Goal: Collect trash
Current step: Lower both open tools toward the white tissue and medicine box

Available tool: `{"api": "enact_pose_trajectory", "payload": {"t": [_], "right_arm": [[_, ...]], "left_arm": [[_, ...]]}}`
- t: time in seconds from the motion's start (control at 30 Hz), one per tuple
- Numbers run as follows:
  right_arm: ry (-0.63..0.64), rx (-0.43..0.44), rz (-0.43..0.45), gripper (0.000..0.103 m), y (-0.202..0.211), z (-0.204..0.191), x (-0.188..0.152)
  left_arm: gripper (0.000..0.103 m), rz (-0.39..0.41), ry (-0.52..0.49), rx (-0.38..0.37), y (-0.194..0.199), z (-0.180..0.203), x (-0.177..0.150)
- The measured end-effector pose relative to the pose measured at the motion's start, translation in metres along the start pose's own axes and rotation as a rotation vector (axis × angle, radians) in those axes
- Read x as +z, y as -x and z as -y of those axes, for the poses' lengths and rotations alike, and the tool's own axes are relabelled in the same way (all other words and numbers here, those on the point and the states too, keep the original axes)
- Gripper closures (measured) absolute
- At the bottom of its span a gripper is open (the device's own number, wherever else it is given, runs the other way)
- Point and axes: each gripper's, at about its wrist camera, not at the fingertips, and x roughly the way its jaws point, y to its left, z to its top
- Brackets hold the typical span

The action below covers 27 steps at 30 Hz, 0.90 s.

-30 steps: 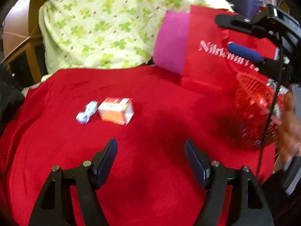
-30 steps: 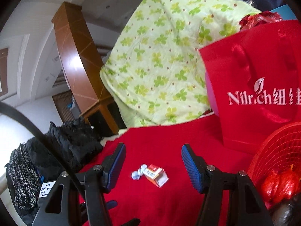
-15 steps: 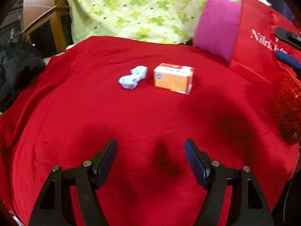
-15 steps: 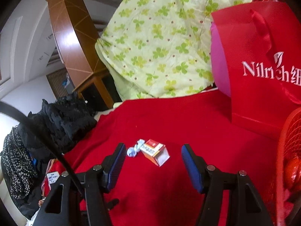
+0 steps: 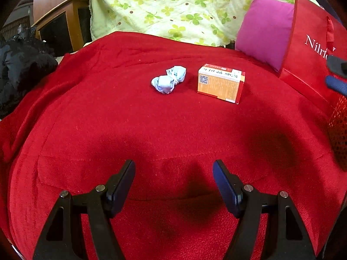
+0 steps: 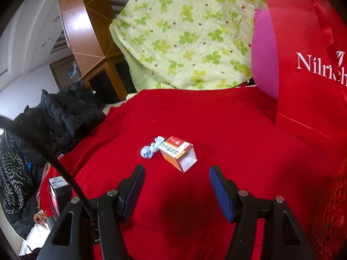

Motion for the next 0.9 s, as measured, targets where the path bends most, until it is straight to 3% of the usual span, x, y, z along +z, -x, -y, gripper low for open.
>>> {"api": "enact_pose_trajectory", "payload": {"t": [0.4, 0.9], "right_arm": [[0.052, -0.029, -0.059, 0.037, -0.028, -0.015, -0.012], [0.051, 0.005, -0.086, 0.037, -0.089, -0.004, 0.017]], "left_arm": [[0.029, 0.001, 0.044, -0.032, 0.004, -0.011, 0.002], [0.029, -0.008, 0.066, -0.042, 0.001, -0.02, 0.003]]}}
